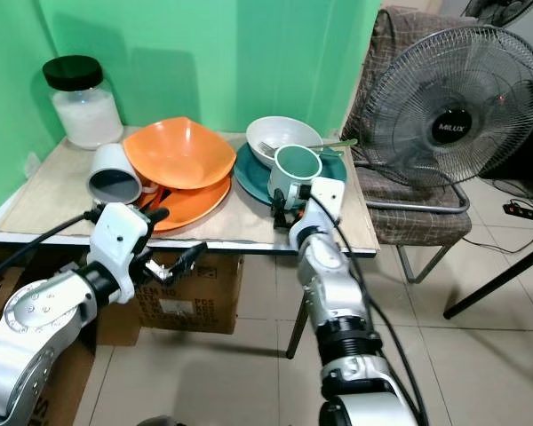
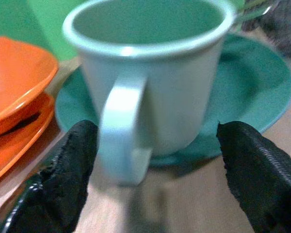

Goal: Setting the table

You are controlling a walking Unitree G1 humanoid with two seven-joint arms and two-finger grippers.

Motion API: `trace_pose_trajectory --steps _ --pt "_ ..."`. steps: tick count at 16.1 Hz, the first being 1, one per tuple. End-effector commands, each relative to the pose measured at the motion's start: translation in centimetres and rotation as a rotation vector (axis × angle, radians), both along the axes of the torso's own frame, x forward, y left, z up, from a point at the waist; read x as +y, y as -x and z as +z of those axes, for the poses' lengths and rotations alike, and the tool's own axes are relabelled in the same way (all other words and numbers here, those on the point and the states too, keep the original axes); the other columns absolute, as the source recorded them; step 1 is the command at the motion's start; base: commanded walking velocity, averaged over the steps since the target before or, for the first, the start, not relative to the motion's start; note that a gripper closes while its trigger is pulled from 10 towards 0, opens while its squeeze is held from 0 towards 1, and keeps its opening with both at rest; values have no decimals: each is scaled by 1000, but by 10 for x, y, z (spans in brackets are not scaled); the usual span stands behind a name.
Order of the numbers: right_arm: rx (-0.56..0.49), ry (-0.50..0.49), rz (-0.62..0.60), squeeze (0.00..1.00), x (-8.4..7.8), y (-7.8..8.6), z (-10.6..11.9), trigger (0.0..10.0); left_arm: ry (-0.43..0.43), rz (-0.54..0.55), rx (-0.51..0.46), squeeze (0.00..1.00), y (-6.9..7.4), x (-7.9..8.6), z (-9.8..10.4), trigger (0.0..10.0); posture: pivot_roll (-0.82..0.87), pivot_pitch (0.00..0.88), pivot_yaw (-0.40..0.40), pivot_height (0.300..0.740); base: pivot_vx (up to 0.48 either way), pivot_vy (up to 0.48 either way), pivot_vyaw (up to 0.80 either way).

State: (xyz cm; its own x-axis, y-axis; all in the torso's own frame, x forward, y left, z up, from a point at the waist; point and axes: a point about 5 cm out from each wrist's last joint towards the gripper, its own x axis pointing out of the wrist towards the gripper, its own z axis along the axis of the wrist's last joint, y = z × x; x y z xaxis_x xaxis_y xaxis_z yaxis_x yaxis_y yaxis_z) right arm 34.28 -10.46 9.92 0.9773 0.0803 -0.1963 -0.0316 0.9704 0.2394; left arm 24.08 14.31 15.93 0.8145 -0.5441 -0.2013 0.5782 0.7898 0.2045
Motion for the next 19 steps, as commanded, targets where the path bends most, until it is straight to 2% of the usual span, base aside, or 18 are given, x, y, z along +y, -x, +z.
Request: trace_pose_trajectory --steps 1,4,8,16,19 --pt "-1 -28 -18 0 0 -3 0 0 -7 -5 -6 1000 3 0 2 10000 187 0 -72 740 0 0 0" --pt "20 -22 -38 0 0 -5 -5 0 -9 -5 -5 1000 4 0 3 10000 189 0 -75 740 0 0 0" --pt "-15 -54 -41 0 1 -7 -2 0 -10 -7 -4 1000 4 -1 3 10000 193 0 -78 740 0 0 0" --pt "-23 -53 -49 0 0 -11 -3 0 -23 -5 -2 1000 4 0 2 10000 196 0 -77 740 0 0 0" --pt "-23 -8 -31 0 0 -11 -4 0 -25 -4 -5 1000 3 0 3 10000 197 0 -74 740 0 0 0"
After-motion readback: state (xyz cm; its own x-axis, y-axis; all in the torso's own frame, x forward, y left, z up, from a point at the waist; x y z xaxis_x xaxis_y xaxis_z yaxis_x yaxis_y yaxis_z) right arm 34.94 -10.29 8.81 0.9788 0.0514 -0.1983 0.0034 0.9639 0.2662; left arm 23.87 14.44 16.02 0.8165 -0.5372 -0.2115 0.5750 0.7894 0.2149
